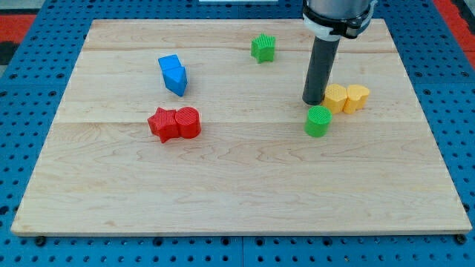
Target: Slide the green circle to the bottom the green star
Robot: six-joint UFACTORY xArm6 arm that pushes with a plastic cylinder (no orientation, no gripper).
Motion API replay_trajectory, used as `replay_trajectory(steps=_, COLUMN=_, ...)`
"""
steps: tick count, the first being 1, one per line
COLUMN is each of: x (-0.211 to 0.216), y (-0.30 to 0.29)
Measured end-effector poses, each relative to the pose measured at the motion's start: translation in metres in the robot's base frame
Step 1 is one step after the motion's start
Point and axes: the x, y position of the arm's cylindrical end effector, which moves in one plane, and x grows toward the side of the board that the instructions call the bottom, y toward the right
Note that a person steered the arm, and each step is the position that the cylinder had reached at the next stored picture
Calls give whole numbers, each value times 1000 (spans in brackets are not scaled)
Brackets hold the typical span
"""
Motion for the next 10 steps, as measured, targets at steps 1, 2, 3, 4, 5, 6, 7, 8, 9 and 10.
replay_trajectory(steps=1, x=7, y=-49)
replay_trajectory(steps=2, x=39, y=-74)
replay_trajectory(steps=3, x=84, y=-69)
replay_trajectory(steps=4, x=92, y=-14)
replay_trajectory(steps=5, x=77, y=51)
replay_trajectory(steps=6, x=65, y=47)
replay_trajectory(steps=7, x=62, y=-1)
replay_trajectory(steps=8, x=51, y=-40)
replay_trajectory(steps=9, x=40, y=-50)
replay_trajectory(steps=10, x=39, y=-50)
